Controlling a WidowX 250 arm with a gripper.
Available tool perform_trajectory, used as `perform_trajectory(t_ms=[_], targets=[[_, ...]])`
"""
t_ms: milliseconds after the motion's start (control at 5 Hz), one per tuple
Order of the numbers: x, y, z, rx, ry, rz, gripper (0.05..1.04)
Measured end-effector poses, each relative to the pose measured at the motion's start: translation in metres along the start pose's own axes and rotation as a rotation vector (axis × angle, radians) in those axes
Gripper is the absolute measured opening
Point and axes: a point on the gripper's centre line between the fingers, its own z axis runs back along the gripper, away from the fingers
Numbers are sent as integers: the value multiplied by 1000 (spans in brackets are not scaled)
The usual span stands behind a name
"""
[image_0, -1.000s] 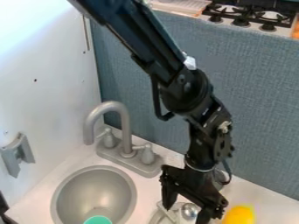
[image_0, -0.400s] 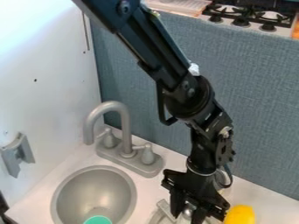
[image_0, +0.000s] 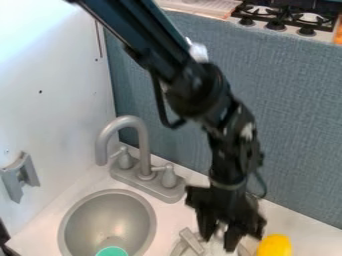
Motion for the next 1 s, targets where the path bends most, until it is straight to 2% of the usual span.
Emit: perform_trajectory(t_ms=[200,400,600,800,1000], targets=[[-10,-24,31,48,48,-74,499],[-18,-59,41,-7,52,-192,499],[-27,-104,34,-89,78,-341,499],[-37,-132,13,-159,118,-401,499],[-36,-140,-1,-142,125,-435,499]])
